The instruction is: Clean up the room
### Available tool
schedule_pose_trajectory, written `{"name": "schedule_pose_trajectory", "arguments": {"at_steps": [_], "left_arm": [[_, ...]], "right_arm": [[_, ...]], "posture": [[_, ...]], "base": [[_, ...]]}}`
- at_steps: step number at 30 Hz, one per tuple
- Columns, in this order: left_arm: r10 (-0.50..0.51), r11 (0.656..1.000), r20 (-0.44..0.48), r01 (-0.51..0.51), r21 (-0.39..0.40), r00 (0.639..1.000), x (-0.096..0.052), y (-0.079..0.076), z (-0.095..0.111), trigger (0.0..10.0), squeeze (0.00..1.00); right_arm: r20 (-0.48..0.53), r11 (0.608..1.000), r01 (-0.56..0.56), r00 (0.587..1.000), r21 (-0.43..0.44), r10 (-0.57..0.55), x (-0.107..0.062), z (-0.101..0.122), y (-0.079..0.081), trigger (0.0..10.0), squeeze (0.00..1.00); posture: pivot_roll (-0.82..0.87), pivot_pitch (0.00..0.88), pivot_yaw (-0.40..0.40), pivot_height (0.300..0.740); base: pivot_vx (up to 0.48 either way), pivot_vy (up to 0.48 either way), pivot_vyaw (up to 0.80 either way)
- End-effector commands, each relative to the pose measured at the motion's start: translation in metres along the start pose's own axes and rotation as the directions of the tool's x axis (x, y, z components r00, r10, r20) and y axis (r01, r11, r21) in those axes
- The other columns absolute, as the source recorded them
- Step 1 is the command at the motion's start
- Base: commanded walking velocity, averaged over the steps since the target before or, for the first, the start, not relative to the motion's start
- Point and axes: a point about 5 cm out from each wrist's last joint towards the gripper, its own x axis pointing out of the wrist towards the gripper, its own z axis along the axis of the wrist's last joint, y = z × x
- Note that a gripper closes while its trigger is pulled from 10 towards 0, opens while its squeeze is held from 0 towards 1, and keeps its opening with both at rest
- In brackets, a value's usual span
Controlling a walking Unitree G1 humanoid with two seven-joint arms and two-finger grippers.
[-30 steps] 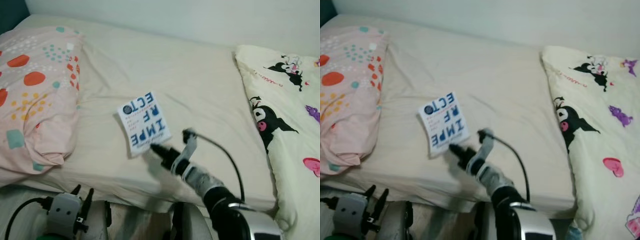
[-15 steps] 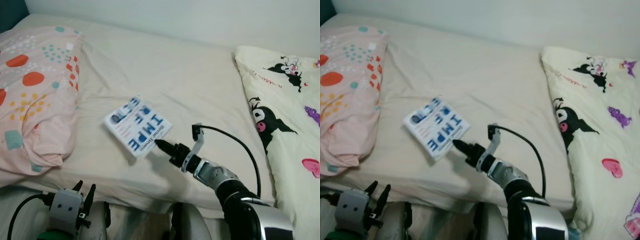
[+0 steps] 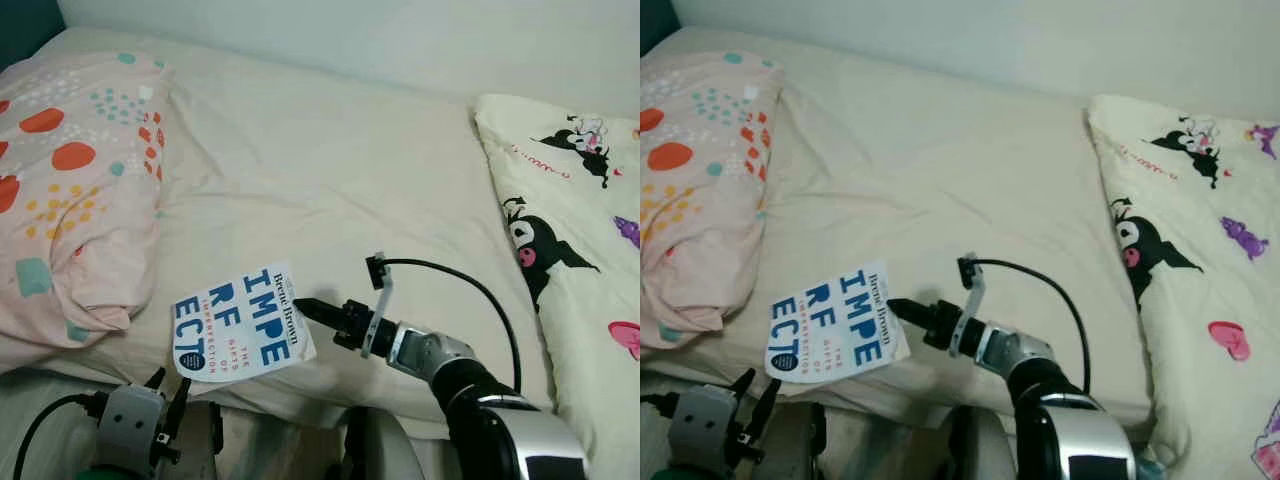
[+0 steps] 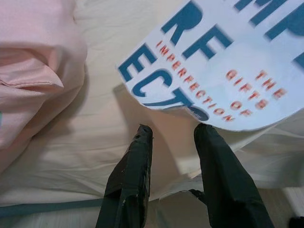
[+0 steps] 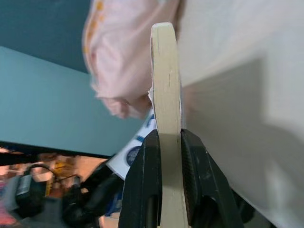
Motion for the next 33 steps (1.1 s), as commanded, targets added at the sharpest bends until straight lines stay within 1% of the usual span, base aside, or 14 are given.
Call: {"name": "schedule_pose_trajectory", "arguments": {"at_steps": [1, 5, 7, 8, 10, 13, 15, 18, 23, 26, 29, 31, 32, 33], "left_arm": [[-0.011, 1.000, -0.015, 0.011, -0.013, 1.000, -0.005, -0.003, -0.003, 10.0, 0.00], [-0.011, 1.000, -0.015, 0.011, -0.013, 1.000, -0.005, -0.003, -0.003, 10.0, 0.00], [-0.009, 1.000, -0.017, 0.009, -0.013, 1.000, -0.006, -0.002, -0.003, 10.0, 0.00], [-0.009, 1.000, -0.017, 0.009, -0.013, 1.000, -0.006, -0.002, -0.003, 10.0, 0.00], [-0.010, 1.000, -0.019, 0.010, -0.012, 1.000, -0.008, -0.003, -0.003, 10.0, 0.00], [-0.011, 1.000, -0.019, 0.011, -0.012, 1.000, -0.009, -0.003, -0.002, 10.0, 0.00], [-0.015, 1.000, -0.018, 0.014, -0.012, 1.000, -0.009, -0.003, -0.002, 10.0, 0.00], [-0.018, 1.000, -0.018, 0.018, -0.011, 1.000, -0.010, -0.003, -0.002, 10.0, 0.00], [-0.020, 1.000, -0.018, 0.019, -0.010, 1.000, -0.010, -0.003, -0.002, 10.0, 0.00], [-0.020, 1.000, -0.020, 0.020, -0.010, 1.000, -0.011, -0.003, -0.001, 10.0, 0.00], [-0.020, 1.000, -0.021, 0.020, -0.010, 1.000, -0.011, -0.003, -0.002, 10.0, 0.00], [-0.018, 1.000, -0.023, 0.018, -0.009, 1.000, -0.012, -0.003, -0.002, 10.0, 0.00], [-0.018, 1.000, -0.023, 0.018, -0.009, 1.000, -0.012, -0.003, -0.002, 10.0, 0.00], [-0.017, 1.000, -0.023, 0.017, -0.009, 1.000, -0.012, -0.003, -0.002, 10.0, 0.00]], "right_arm": [[-0.023, 0.999, 0.046, 0.999, 0.012, -0.046, 0.000, -0.013, -0.005, 0.0, 0.00], [-0.024, 0.999, 0.047, 0.999, 0.015, -0.046, 0.000, -0.013, -0.005, 0.0, 0.00], [0.045, 0.994, 0.064, 0.997, 0.087, -0.068, 0.002, -0.014, -0.005, 0.0, 0.00], [0.045, 0.994, 0.064, 0.997, 0.087, -0.068, 0.002, -0.014, -0.005, 0.0, 0.00], [0.163, 0.970, 0.141, 0.971, 0.199, -0.174, 0.000, -0.011, -0.012, 0.0, 0.00], [0.185, 0.962, 0.160, 0.962, 0.222, -0.202, -0.002, -0.010, -0.014, 0.0, 0.00], [0.244, 0.928, 0.233, 0.920, 0.291, -0.308, -0.008, -0.008, -0.022, 0.0, 0.00], [0.278, 0.885, 0.291, 0.873, 0.364, -0.401, -0.015, -0.009, -0.030, 0.0, 0.00], [0.287, 0.858, 0.323, 0.845, 0.400, -0.452, -0.018, -0.012, -0.034, 0.0, 0.00], [0.300, 0.818, 0.354, 0.803, 0.453, -0.514, -0.022, -0.015, -0.038, 0.0, 0.00], [0.310, 0.801, 0.352, 0.787, 0.483, -0.533, -0.023, -0.015, -0.039, 0.0, 0.00], [0.337, 0.769, 0.342, 0.749, 0.540, -0.570, -0.025, -0.016, -0.042, 0.0, 0.00], [0.337, 0.769, 0.342, 0.749, 0.540, -0.570, -0.025, -0.016, -0.042, 0.0, 0.00], [0.348, 0.756, 0.340, 0.732, 0.559, -0.586, -0.026, -0.016, -0.043, 0.0, 0.00]], "posture": [[0.20, 0.118, -0.101, 0.602], [0.20, 0.118, -0.101, 0.602], [0.21, 0.128, -0.102, 0.602], [0.21, 0.128, -0.102, 0.602], [0.21, 0.130, -0.101, 0.602], [0.21, 0.131, -0.102, 0.602], [0.21, 0.133, -0.100, 0.602], [0.21, 0.137, -0.100, 0.602], [0.21, 0.139, -0.101, 0.602], [0.21, 0.141, -0.102, 0.602], [0.21, 0.142, -0.102, 0.602], [0.21, 0.142, -0.103, 0.602], [0.21, 0.142, -0.103, 0.602], [0.21, 0.142, -0.104, 0.602]], "base": [[0.000, 0.000, 0.00], [0.000, 0.000, 0.00], [0.000, 0.000, 0.00], [0.000, 0.000, 0.00], [0.000, 0.000, 0.00], [0.000, 0.000, 0.00], [0.000, 0.000, 0.00], [0.000, 0.000, 0.00], [0.000, 0.000, 0.00], [0.000, 0.000, 0.00], [0.000, 0.000, 0.00], [0.000, 0.000, 0.00], [0.000, 0.000, 0.00], [0.000, 0.000, 0.00]]}}
